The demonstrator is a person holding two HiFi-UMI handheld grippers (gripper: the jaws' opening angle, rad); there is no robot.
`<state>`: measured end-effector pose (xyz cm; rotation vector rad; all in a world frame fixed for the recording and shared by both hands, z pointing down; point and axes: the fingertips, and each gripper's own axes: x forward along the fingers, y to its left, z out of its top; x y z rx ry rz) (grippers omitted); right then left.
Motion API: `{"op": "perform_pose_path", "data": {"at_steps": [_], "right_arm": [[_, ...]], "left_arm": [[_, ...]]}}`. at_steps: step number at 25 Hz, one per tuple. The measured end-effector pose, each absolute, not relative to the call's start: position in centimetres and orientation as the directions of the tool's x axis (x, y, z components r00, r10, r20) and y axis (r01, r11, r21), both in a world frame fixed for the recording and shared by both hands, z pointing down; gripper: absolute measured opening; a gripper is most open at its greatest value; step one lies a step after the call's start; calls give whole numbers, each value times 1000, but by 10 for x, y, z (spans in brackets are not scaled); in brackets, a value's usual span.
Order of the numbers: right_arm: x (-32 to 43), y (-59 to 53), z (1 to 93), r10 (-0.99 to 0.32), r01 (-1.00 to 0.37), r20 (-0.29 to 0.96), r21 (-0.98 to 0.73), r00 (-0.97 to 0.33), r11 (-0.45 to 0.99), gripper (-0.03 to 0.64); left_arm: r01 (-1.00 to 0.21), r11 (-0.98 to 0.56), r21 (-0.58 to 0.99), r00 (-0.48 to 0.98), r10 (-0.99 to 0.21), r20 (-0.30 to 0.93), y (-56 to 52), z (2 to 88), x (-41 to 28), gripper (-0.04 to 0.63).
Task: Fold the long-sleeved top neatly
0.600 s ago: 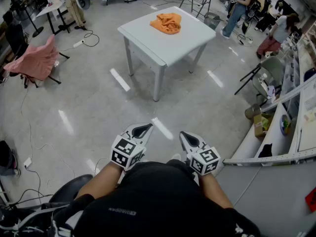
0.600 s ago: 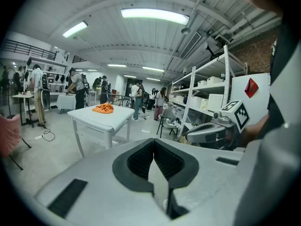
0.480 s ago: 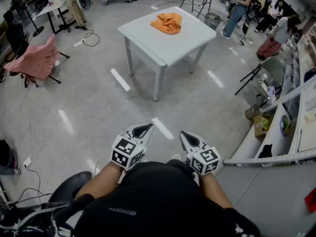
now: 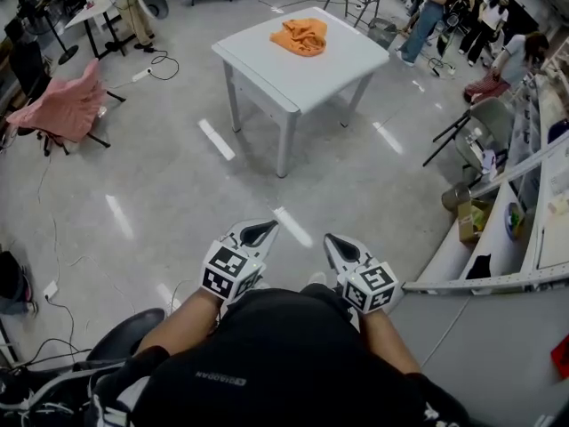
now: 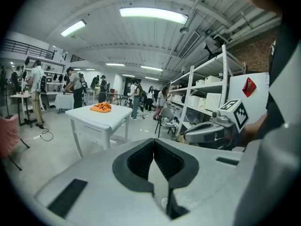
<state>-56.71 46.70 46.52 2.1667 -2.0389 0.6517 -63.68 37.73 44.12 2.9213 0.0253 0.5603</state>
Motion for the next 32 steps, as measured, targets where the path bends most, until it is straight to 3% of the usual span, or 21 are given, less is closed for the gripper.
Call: {"op": "perform_pose_path", "data": {"at_steps": [19,32], "right_arm": [[-564,474,485,-911,-952,411,-266,29,-150,5],[-428,426,472,-928,-953,372,-282,-2,-111,5]], "left_arm": [[-12,-971,238,895,95,435,388,474,-638,6],[-26,-979,203,894,68,443,358,467,-508,6]]}}
